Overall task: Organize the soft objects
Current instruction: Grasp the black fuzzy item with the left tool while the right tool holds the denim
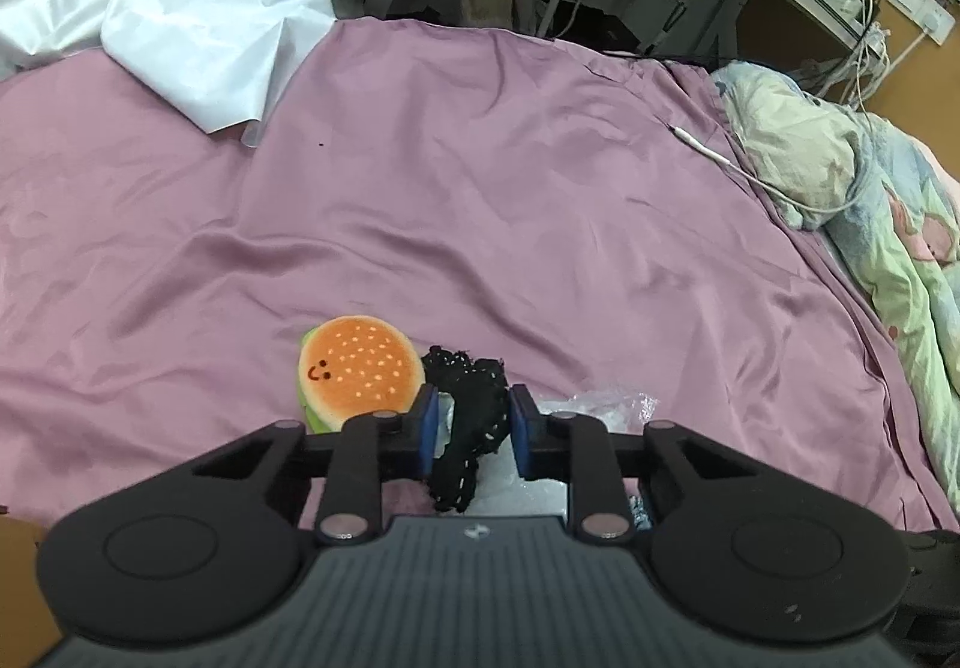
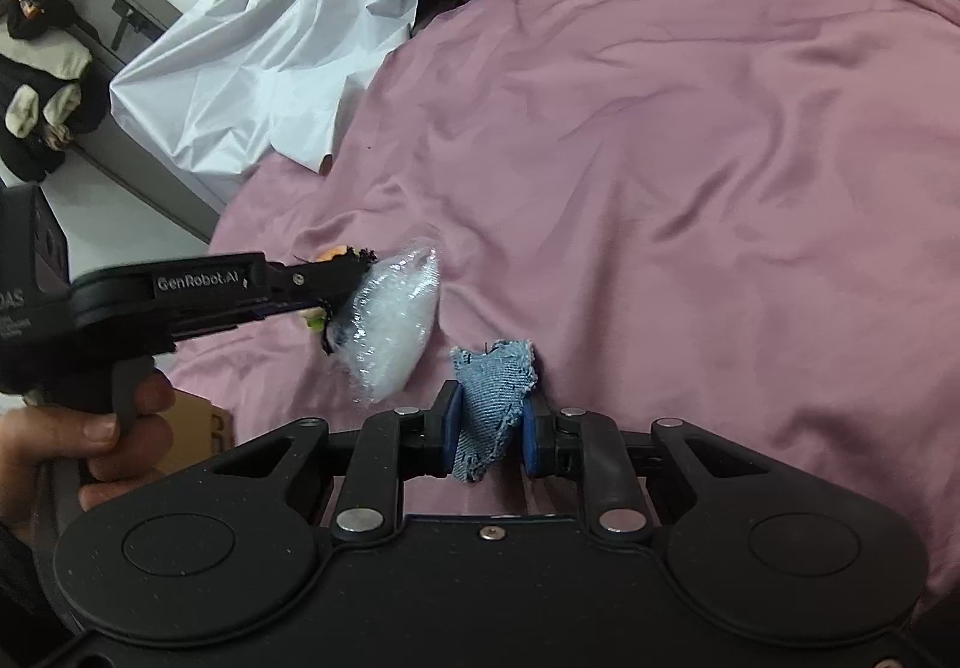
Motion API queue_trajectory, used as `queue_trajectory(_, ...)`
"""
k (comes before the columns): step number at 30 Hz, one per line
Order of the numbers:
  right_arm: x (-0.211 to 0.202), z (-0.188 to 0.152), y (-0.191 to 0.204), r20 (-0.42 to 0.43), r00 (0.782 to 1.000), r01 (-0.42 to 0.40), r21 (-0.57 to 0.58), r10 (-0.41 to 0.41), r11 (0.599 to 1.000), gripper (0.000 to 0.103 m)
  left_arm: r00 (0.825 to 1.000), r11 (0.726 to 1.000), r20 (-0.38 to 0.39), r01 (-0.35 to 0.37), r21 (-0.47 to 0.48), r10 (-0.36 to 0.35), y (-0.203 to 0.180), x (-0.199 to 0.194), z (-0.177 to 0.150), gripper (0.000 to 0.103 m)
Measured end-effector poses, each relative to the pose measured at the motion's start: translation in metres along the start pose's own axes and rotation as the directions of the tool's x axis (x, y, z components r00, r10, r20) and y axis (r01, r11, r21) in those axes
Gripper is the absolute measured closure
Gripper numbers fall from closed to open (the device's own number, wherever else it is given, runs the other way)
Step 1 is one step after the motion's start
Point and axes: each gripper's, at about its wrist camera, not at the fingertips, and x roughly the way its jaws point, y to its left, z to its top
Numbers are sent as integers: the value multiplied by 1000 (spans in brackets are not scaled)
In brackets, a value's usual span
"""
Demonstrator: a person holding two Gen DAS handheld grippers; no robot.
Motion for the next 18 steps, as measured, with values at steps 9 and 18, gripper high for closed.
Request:
queue_trajectory(9,-6,-2,9,-11,998,57,-38,-57,998,84,1000,1000,26,4,-12,-3,2,-23,-1,91)
queue_trajectory(18,-24,-9,21,-1,988,157,-97,-158,983,84,997,1000,77,-9,-11,10,2,-62,-7,91)
